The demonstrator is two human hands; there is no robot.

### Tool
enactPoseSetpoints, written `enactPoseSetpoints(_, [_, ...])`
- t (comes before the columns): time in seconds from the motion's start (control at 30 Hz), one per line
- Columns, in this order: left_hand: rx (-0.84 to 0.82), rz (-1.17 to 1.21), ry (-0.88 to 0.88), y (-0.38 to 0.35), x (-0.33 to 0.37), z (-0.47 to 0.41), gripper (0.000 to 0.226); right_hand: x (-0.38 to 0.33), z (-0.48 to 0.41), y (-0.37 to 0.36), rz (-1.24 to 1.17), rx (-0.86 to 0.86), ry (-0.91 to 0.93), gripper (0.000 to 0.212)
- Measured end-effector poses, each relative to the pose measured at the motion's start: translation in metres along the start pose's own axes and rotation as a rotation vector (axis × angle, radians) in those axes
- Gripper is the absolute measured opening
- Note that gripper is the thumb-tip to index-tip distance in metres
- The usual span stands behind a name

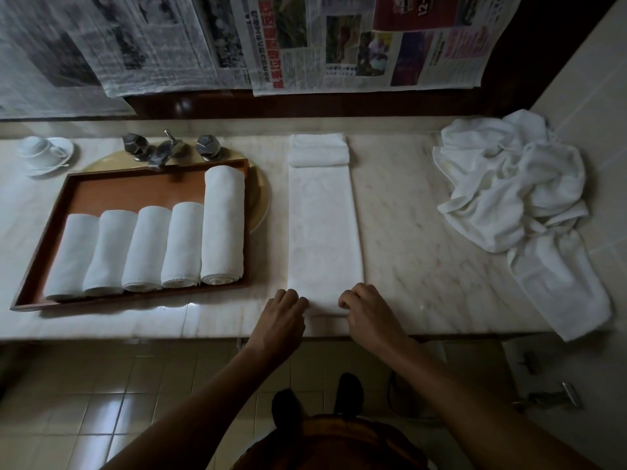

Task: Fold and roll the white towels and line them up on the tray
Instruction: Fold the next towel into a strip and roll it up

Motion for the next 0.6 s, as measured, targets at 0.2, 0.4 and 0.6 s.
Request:
enactPoseSetpoints(0.2, [-0.016, 0.006, 0.02, 0.01, -0.005, -0.009, 0.03, -0.005, -0.002, 0.005, 0.067, 0.038, 0.063, 0.036])
enactPoseSetpoints(0.4, [-0.144, -0.032, -0.032, 0.012, -0.016, -0.026, 0.031, -0.004, -0.012, 0.013, 0.105, -0.01, 0.008, 0.038])
enactPoseSetpoints(0.6, [-0.086, 0.289, 0.167, 0.033, -0.028, -0.024, 0.016, 0.015, -0.018, 0.019, -0.175, -0.211, -0.161, 0.027])
Point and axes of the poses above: each hand's wrist, its own z-axis away from the middle knuckle, its own y-axis out of the back of the hand, x = y × z, the point moved 5 cm from there along -z, towards the middle knuckle, and after that the axes turned 13 degrees about -y, right-handed, at the moved point
